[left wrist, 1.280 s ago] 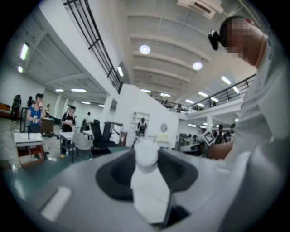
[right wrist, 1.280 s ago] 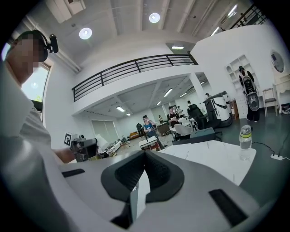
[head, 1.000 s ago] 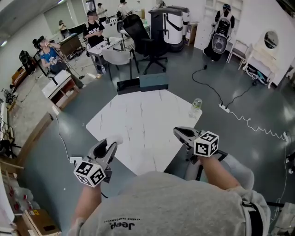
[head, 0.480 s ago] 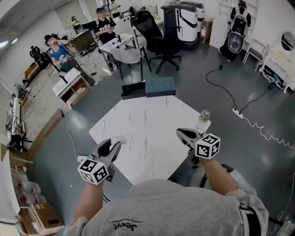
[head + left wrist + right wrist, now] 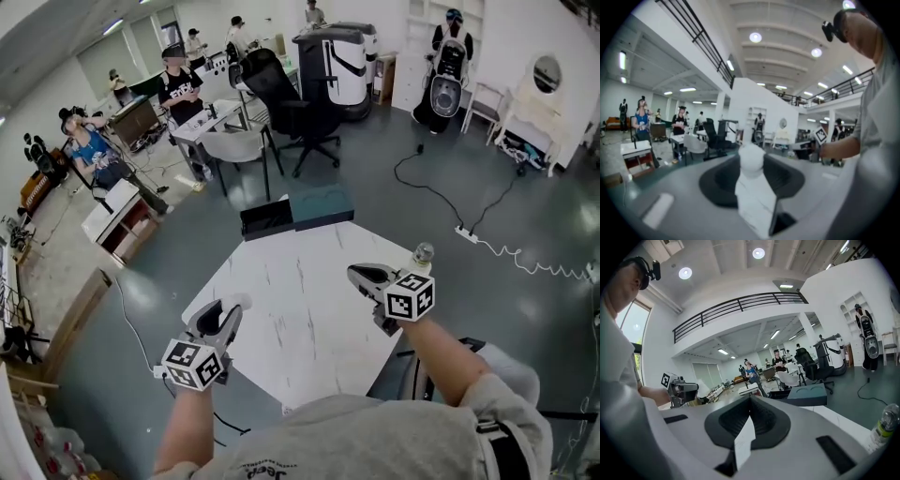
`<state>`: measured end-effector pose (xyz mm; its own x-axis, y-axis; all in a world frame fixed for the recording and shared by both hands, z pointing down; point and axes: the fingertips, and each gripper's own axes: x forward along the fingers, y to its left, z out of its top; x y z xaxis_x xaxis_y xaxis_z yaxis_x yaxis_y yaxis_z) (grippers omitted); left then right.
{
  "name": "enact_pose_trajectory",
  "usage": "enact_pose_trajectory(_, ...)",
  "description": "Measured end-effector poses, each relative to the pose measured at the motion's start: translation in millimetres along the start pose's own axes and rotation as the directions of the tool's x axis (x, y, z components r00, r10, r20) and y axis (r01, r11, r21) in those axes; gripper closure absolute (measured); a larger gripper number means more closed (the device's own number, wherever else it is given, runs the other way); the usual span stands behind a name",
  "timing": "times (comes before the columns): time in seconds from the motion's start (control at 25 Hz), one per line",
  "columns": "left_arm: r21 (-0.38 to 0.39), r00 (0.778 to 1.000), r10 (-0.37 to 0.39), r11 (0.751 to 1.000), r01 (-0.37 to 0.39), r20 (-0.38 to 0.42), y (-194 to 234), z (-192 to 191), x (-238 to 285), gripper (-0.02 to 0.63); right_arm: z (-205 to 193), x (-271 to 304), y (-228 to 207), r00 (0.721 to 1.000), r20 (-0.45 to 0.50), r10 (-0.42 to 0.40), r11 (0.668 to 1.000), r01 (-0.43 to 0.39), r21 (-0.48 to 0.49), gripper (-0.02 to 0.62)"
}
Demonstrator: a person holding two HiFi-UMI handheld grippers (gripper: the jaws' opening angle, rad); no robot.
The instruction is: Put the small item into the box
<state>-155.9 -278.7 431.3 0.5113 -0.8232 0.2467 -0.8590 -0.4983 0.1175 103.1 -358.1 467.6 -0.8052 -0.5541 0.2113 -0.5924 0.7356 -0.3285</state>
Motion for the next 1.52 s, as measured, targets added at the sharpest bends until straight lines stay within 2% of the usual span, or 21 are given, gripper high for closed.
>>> enact_pose_trajectory(0.24,0.047,1.000,-0.010,0.999,0.010,-0.007,58.7,2.4,33.6,0.449,10.9,49.5,-7.5,0.998,-0.009,-0.056,0.997,0.056,-0.045,0.588)
enact_pose_trajectory(0.56,0.067,0.999,-0.011,0.998,0.013,-0.033,107.2,1.9,96.3,0.449,3.7,114.7,-52.3,0.993,-0.027,-0.117,0.991,0.115,-0.068,0.588)
enact_pose_trajectory(1.0,0.100,0.993,-0.002,0.995,0.014,-0.118,158.4,-13.5,189.3,0.449,-0.6,196.9,-110.8,0.986,-0.065,-0.156,0.982,0.147,-0.121,0.588)
enact_pose_trajectory(1.32,0.129,0.985,0.023,0.992,-0.001,-0.168,203.9,-17.0,248.3,0.449,6.3,253.9,-149.4,0.980,-0.069,-0.186,0.979,0.179,-0.100,0.588)
enact_pose_trajectory(1.52,0.150,0.974,0.049,0.989,-0.015,-0.223,232.0,-36.9,287.8,0.449,12.6,284.7,-175.9,0.976,-0.073,-0.206,0.975,0.199,-0.096,0.588)
